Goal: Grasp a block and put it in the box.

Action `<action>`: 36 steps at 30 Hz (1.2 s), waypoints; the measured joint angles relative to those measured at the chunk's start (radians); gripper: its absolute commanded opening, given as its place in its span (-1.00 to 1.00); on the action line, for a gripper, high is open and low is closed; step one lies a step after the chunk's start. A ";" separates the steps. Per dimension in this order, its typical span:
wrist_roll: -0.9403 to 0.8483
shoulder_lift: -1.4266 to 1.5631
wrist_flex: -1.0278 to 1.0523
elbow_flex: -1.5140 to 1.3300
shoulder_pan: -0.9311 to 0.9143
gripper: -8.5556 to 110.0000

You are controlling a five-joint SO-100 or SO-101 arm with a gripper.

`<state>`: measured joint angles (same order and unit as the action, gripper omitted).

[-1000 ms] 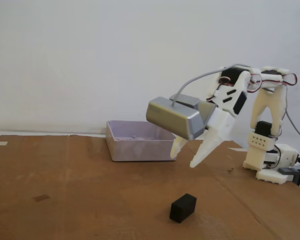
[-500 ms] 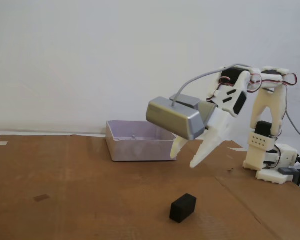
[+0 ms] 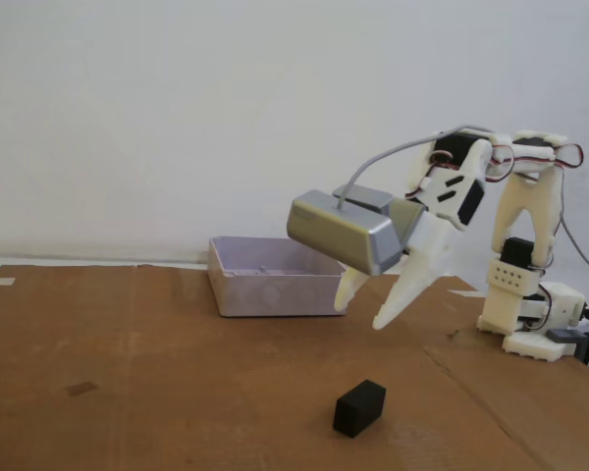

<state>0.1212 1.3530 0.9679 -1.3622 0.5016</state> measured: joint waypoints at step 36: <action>-0.009 -0.170 -0.012 0.000 0.081 -0.14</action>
<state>0.1120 1.1827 0.9557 -1.3622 0.5829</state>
